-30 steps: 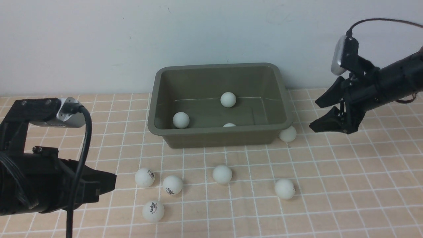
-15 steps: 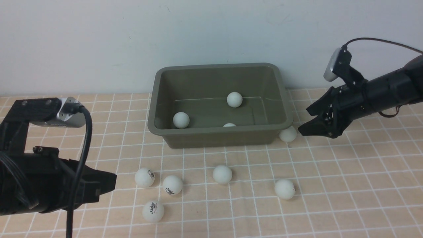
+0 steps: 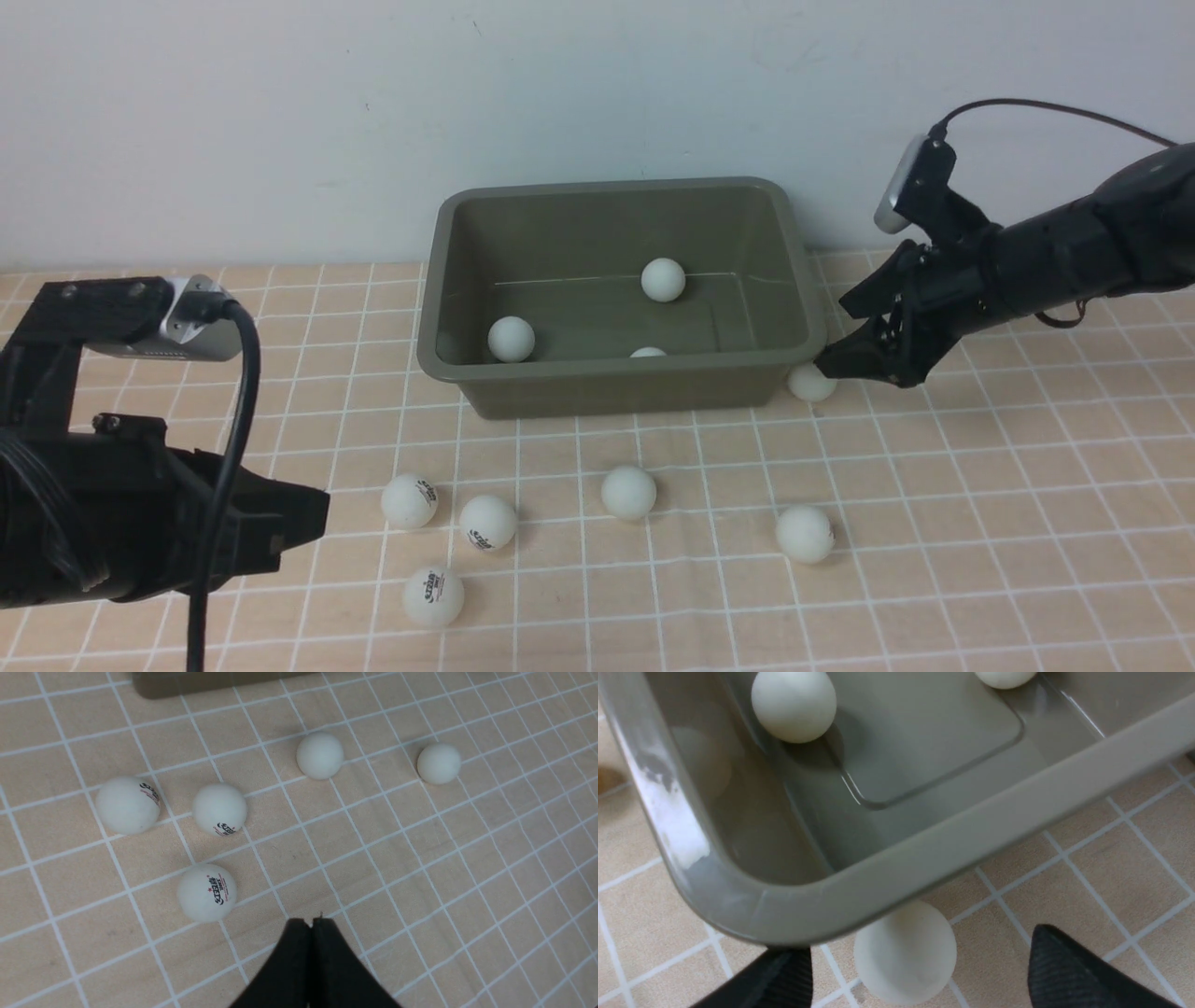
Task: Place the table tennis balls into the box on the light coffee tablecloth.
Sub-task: 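Reach for and grasp a ping pong ball on the table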
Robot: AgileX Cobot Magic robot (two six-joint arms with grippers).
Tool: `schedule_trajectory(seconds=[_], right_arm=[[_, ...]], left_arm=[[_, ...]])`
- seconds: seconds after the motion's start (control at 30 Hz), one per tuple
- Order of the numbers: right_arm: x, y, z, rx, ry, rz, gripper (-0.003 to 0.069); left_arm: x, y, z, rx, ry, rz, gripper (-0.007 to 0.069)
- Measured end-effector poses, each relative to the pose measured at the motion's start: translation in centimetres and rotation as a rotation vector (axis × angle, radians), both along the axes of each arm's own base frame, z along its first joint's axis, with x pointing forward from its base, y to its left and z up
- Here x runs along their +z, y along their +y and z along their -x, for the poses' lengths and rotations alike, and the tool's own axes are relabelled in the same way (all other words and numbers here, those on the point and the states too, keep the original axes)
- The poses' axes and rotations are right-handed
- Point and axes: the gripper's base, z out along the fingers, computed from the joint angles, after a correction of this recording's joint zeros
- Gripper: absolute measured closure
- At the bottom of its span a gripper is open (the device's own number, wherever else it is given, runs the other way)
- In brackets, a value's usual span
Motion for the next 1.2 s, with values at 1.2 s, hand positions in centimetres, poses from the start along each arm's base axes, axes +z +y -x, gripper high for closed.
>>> schedule_trajectory(seconds=[1.2], right_arm=[[-4.1, 1.4, -0.6, -0.041, 0.078, -0.043, 0.0318]], left_arm=[[0.0, 0.0, 0.0, 0.000, 0.000, -0.001, 0.0693]])
